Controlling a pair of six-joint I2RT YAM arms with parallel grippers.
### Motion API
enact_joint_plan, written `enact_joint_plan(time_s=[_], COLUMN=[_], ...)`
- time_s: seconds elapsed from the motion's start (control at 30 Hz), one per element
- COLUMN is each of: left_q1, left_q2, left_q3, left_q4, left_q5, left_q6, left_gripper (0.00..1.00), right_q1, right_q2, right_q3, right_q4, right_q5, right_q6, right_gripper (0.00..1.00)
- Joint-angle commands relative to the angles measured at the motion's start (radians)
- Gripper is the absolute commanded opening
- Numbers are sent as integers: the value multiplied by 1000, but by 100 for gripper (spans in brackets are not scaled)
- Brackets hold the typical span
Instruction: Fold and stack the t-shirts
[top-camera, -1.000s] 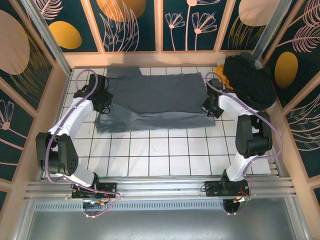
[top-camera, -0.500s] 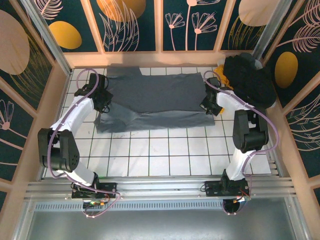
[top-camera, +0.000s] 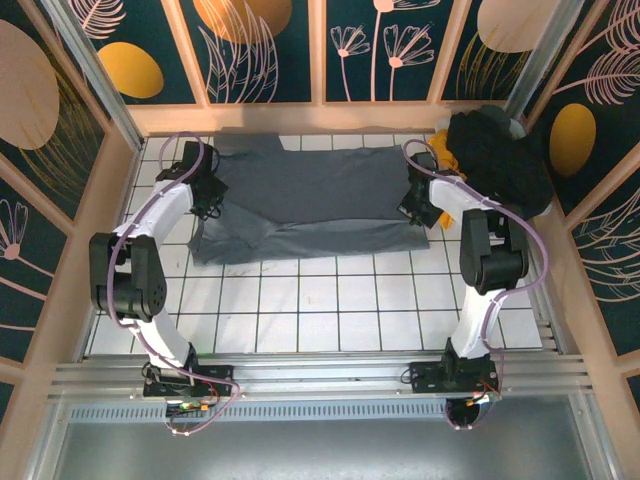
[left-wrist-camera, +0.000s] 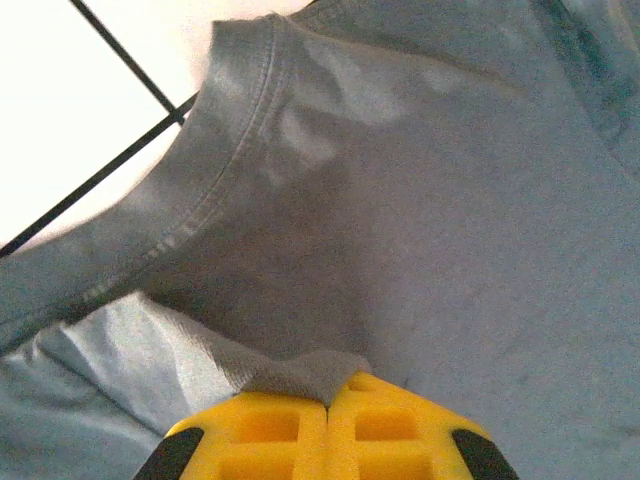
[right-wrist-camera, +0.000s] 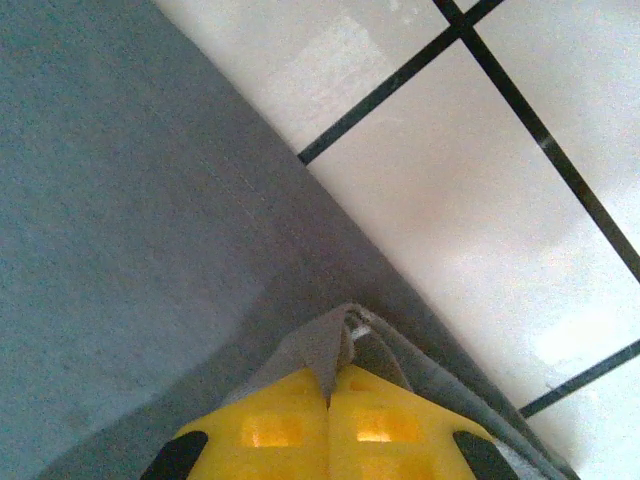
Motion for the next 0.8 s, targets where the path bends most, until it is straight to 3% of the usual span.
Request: enact_joint_plan(time_s=[0.0,0.13,0.2,0.3,0.4,0.57,0.67,0.77], left_q1=[19,21,21,21,21,38,54,59], left_q2=[35,-23,-49,-119,-169,-146,-98,-47], left_q3=[63,58,33,-61,-186,-303,-316,-308], left_q4=[30,59,29,19,63,137,171,192], left_q5=[3,34,32,95,168,251,266,266], left_q6=[68,140,166,156,91,7,-3,-3], left_gripper=[3,66,74,72,59,34,25,18], right_q1=[-17,-5,0,5,23,38,45,44], right_q2=[3,-105,-150,-211,-261,-283,-226,-145], right_q3=[54,41,22,-57,-159,-274,-273,-252], right_q4=[4,43,29,30,39,127,153,137], right_q5=[28,18,15,-44,-81,-136,-123,-103], right_q6=[-37,-95,-113,-133,-132,-148,-175,-188], right_gripper=[1,40,47,48,46,21,13,10])
